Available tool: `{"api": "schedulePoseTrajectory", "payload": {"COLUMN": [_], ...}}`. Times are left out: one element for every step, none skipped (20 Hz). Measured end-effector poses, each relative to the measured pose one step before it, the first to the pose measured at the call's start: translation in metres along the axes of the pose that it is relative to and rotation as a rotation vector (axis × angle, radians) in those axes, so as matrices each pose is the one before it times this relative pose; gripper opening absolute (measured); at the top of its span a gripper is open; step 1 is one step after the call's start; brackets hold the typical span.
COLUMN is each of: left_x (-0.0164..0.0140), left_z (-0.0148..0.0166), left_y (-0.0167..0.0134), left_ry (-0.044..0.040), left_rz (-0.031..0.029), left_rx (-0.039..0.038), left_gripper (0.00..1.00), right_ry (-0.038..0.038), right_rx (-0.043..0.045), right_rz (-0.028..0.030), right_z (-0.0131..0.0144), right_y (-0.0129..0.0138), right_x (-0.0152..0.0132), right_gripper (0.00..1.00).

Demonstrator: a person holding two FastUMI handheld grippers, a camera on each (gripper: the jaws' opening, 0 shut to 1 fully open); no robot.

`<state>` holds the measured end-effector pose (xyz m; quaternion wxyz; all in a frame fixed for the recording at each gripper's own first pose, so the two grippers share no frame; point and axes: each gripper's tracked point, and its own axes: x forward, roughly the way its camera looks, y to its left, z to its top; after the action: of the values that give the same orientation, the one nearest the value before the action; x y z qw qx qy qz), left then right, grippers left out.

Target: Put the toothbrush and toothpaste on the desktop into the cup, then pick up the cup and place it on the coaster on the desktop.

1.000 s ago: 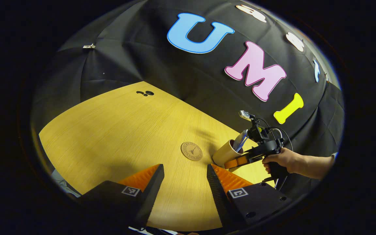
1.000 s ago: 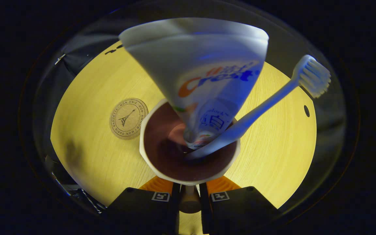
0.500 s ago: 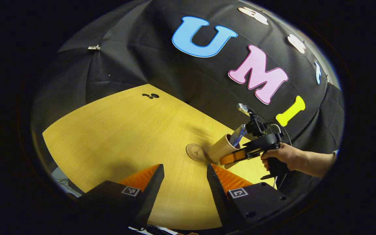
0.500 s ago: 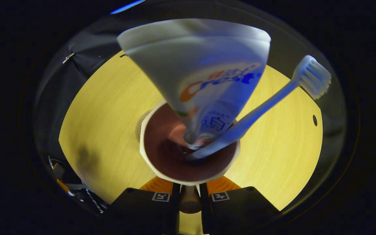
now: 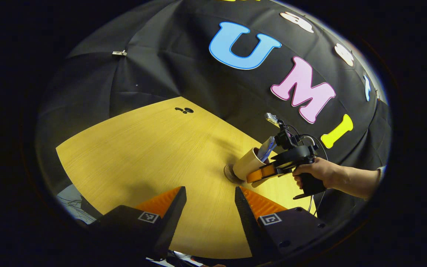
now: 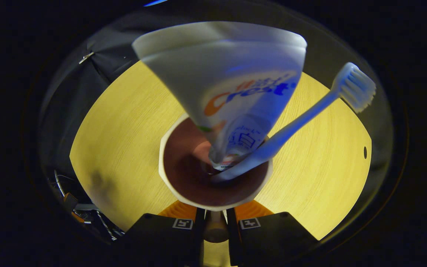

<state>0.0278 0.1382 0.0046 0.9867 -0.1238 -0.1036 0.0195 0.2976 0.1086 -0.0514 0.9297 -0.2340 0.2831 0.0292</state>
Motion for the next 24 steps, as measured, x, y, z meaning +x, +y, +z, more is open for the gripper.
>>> {"api": "schedulePoseTrajectory", "payload": {"left_x": [-0.00012,0.00064,-0.00020,-0.00054,-0.00020,0.00011,-0.00080,-0.00066,-0.00101,-0.00027,-0.00108,0.00032,-0.00079,-0.00046,-0.00116,0.00004,0.00049,0.00038,-0.00054,0.00005,-0.00044,-0.00043,0.00048,-0.00034], "left_z": [0.00140,0.00034,0.00106,0.00030,-0.00003,-0.00069,-0.00055,-0.00010,0.00057,-0.00114,0.00001,-0.00057,0.00008,-0.00064,0.00082,-0.00029,0.00047,-0.00043,0.00086,0.00032,0.00052,0.00082,-0.00009,0.00000], "left_y": [0.00151,0.00034,0.00086,0.00084,0.00083,0.00107,0.00130,0.00033,0.00098,0.00063,0.00113,0.00155,0.00129,0.00134,0.00041,0.00078,0.00039,-0.00128,-0.00069,-0.00109,-0.00126,-0.00103,-0.00167,-0.00130], "left_ry": [-0.00098,-0.00057,-0.00166,-0.00097,0.00078,0.00186,0.00153,-0.00078,-0.00022,-0.00019,-0.00019,0.00094,0.00127,0.00080,-0.00057,0.00027,0.00068,-0.00014,-0.00077,-0.00225,0.00011,-0.00119,-0.00148,-0.00053], "left_rz": [0.00232,0.00225,0.00154,0.00081,0.00125,0.00304,0.00270,0.00051,0.00069,0.00121,0.00137,0.00309,0.00392,0.00288,-0.00039,0.00135,0.00215,-0.00123,-0.00141,-0.00200,-0.00153,-0.00146,-0.00239,-0.00189], "left_rx": [-0.00329,-0.00206,-0.00058,0.00042,0.00066,0.00038,-0.00060,-0.00136,-0.00147,-0.00040,0.00097,0.00108,-0.00006,-0.00244,-0.00238,0.00045,0.00121,0.00022,0.00097,0.00233,0.00225,0.00282,0.00267,0.00207], "left_gripper": [0.83,0.83,0.83,0.83,0.83,0.83,0.83,0.83,0.83,0.83,0.83,0.83,0.83,0.83,0.83,0.83,0.83,0.83,0.83,0.83,0.83,0.83,0.83,0.83], "right_ry": [0.00369,0.00045,-0.00012,0.00112,0.00047,0.00117,0.00057,-0.00108,0.00334,0.00301,0.00055,0.00248,-0.00190,0.00207,-0.00055,0.00345,-0.00043,-0.00612,-0.00196,-0.00483,-0.00555,-0.00829,-0.01000,-0.01530], "right_rx": [-0.00304,-0.00568,-0.00580,-0.00179,-0.00083,-0.00304,-0.00709,-0.00938,-0.00609,-0.00548,-0.00978,-0.00852,-0.00691,-0.00184,0.00184,0.00338,0.00519,0.00232,-0.00101,-0.00600,-0.00756,-0.00477,0.00144,0.00658], "right_rz": [0.00031,0.00052,0.00283,0.00393,0.00277,0.00008,-0.00263,-0.00493,-0.00660,-0.00574,-0.00788,-0.00694,-0.00530,-0.00323,-0.00158,0.00203,0.00292,0.00261,0.00016,-0.00082,-0.00622,-0.00367,-0.00273,0.00147], "right_z": [0.00113,0.00150,0.00182,0.00190,0.00152,0.00063,0.00066,-0.00006,-0.00209,-0.00157,0.00007,-0.00151,-0.00015,-0.00142,0.00071,-0.00018,0.00021,-0.00128,-0.00145,-0.00021,0.00051,0.00157,0.00093,0.00122], "right_y": [0.00165,0.00155,0.00218,0.00223,0.00199,0.00203,0.00149,0.00060,-0.00061,-0.00082,-0.00051,-0.00033,0.00014,-0.00070,0.00017,0.00035,0.00012,-0.00050,-0.00045,0.00090,-0.00113,-0.00100,-0.00064,0.00049], "right_x": [0.00205,0.00155,0.00099,0.00183,0.00112,0.00021,0.00152,0.00026,-0.00087,-0.00023,0.00177,0.00149,-0.00010,0.00112,-0.00135,0.00100,-0.00130,-0.00227,-0.00102,-0.00104,-0.00123,-0.00078,-0.00323,-0.00383], "right_gripper": [0.25,0.30,0.30,0.30,0.31,0.30,0.30,0.30,0.30,0.30,0.30,0.31,0.30,0.31,0.30,0.25,0.32,0.32,0.33,0.34,0.28,0.34,0.36,0.37]}}
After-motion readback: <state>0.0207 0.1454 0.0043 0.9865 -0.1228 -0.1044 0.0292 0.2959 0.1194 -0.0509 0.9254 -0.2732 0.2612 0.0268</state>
